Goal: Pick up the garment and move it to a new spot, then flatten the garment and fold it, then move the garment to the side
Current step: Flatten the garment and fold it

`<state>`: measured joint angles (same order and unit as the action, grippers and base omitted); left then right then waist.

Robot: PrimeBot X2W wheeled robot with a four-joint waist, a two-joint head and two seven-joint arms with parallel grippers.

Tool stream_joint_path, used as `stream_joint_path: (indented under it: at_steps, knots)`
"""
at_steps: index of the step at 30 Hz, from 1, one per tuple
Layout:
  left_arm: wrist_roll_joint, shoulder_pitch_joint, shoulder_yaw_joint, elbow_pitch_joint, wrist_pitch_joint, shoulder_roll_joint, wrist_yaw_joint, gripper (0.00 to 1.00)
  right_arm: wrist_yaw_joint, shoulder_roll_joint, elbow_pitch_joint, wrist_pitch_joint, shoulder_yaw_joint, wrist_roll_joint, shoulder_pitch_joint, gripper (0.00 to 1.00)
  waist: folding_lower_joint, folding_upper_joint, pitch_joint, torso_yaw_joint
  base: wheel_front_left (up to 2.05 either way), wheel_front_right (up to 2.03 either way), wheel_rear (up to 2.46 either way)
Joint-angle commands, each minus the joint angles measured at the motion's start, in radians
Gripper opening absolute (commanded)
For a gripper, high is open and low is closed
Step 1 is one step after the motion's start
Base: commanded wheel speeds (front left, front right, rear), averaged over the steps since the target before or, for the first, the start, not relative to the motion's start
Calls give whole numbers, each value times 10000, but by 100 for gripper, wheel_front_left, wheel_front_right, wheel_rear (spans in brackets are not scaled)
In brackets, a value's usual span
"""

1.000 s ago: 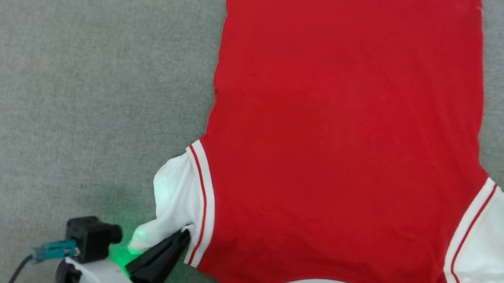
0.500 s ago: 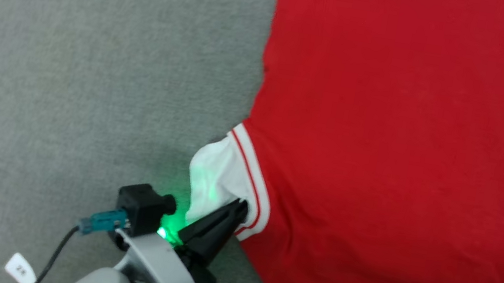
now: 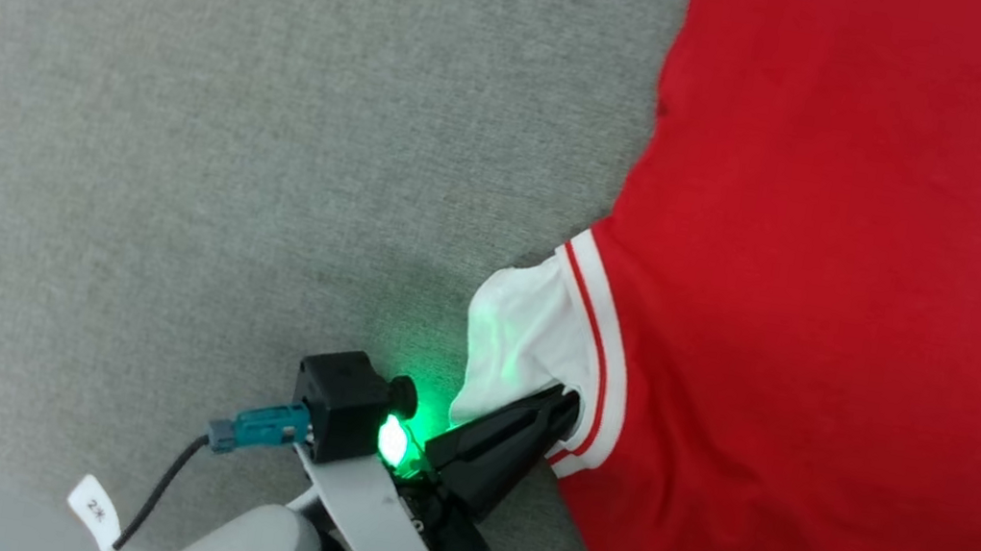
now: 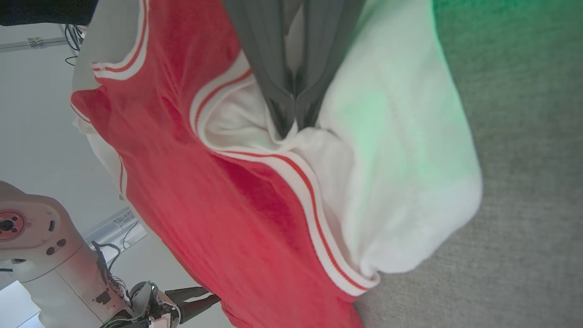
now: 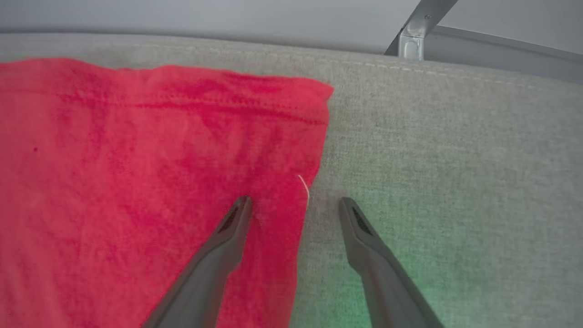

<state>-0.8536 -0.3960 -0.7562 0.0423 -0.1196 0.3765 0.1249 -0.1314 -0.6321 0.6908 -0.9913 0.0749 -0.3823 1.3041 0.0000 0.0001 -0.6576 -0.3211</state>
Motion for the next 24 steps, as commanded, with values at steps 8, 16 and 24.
stream_joint_path:
  at_steps: [8, 16, 24]
  knots:
    - [-207, -38, -80, -802, 32, 157, -89, 0, 4, 314, 842, -71, 414, -25, 7, 0, 0, -1, -342, -218, 0, 0, 0]
    - [-410, -225, 198, -991, -319, 145, -63, 0, 7, 130, 758, 600, 880, -655, -144, 0, 0, -1, 44, 228, 0, 0, 0]
    - [-642, 102, 642, -925, -610, 568, -204, 0, 9, -677, -732, 1210, 2148, -2460, -1665, 0, 0, -1, 1136, 1080, 0, 0, 0]
